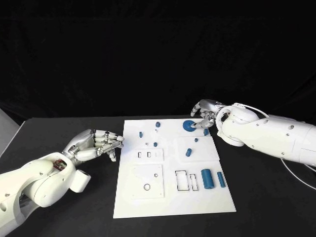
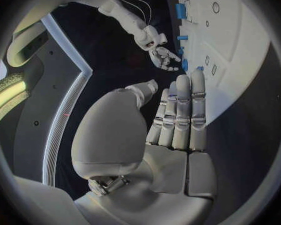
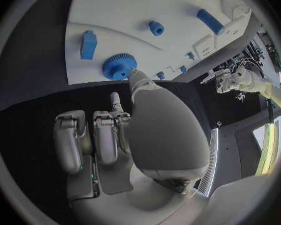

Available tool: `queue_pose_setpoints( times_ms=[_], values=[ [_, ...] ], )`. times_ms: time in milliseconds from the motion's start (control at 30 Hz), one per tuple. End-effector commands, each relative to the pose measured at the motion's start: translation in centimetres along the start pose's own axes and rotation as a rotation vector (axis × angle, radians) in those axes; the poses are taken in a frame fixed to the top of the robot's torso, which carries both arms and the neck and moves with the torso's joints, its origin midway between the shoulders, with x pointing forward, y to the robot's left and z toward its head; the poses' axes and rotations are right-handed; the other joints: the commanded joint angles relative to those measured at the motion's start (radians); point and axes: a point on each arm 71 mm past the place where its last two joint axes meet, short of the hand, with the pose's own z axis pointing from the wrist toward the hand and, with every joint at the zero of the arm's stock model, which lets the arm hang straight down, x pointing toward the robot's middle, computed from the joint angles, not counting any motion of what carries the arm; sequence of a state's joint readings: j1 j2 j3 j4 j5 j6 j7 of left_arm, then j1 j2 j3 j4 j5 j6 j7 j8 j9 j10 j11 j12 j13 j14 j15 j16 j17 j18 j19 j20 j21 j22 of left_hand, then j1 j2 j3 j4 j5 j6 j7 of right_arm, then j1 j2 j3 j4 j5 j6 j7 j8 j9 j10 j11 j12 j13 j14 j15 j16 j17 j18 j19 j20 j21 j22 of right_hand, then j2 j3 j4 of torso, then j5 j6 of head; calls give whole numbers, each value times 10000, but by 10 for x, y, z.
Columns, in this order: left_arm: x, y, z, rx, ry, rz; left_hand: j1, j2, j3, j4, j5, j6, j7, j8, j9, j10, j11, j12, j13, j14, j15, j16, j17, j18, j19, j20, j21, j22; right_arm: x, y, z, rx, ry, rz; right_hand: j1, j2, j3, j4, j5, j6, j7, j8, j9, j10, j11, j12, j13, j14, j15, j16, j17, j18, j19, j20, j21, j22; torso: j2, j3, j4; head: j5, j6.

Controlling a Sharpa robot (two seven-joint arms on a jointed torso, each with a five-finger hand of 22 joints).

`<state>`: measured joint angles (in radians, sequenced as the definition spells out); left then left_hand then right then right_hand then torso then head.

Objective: Assemble the parts on the task board

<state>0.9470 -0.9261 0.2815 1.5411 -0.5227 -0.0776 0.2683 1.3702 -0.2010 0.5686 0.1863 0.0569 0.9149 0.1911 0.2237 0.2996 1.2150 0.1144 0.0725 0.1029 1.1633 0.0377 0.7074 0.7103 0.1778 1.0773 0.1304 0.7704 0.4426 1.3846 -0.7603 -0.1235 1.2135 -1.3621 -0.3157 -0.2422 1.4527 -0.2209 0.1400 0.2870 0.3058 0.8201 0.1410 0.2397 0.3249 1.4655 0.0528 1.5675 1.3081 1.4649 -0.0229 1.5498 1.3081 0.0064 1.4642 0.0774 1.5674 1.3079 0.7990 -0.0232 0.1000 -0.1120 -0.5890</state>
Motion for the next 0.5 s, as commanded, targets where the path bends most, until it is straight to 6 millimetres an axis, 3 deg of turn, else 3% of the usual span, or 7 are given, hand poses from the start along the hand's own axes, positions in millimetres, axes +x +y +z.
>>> queue_pose_setpoints(
  times_ms=[33, 133, 500],
  values=[
    [2, 0, 1, 43, 207, -39, 19, 18, 37, 1, -21, -47, -5, -56, 8, -71, 10, -43, -11, -65, 14, -65, -13, 52, -83, -3, 57, 15, 4, 4, 2, 61, 436, 210, -85, -2, 44, 6, 56, 43, 28, 7, 4, 1053, 94, 33, 2627, 971, 62, 63, 2185, -64, 1066, 63, 34, 2629, 49, 15, 37, -6, -16],
    [3, 0, 1, 43, 214, -38, 19, 18, 37, 1, -21, -47, -5, -56, 8, -71, 10, -43, -11, -65, 14, -65, -13, 52, -83, -3, 57, 15, 6, 7, 4, 57, 563, 155, -85, -2, 44, 6, 56, 43, 28, 7, 4, 1053, 94, 33, 2627, 971, 62, 63, 2185, -64, 1066, 63, 34, 2629, 68, 34, 46, -23, -4],
    [3, 0, 1, 41, 238, -22, 38, 24, 51, -16, -21, -47, -6, -56, 14, -71, 9, -42, -11, -65, 12, -71, -13, 53, -89, -4, 66, 20, 11, 7, 7, 191, 908, 17, -146, -36, 58, 3, -2, -49, 62, -73, -19, 1053, 124, 33, 2627, 978, 85, 79, 2225, -64, 1066, 71, 34, 2629, 54, 39, 26, -13, -65]
  ],
)
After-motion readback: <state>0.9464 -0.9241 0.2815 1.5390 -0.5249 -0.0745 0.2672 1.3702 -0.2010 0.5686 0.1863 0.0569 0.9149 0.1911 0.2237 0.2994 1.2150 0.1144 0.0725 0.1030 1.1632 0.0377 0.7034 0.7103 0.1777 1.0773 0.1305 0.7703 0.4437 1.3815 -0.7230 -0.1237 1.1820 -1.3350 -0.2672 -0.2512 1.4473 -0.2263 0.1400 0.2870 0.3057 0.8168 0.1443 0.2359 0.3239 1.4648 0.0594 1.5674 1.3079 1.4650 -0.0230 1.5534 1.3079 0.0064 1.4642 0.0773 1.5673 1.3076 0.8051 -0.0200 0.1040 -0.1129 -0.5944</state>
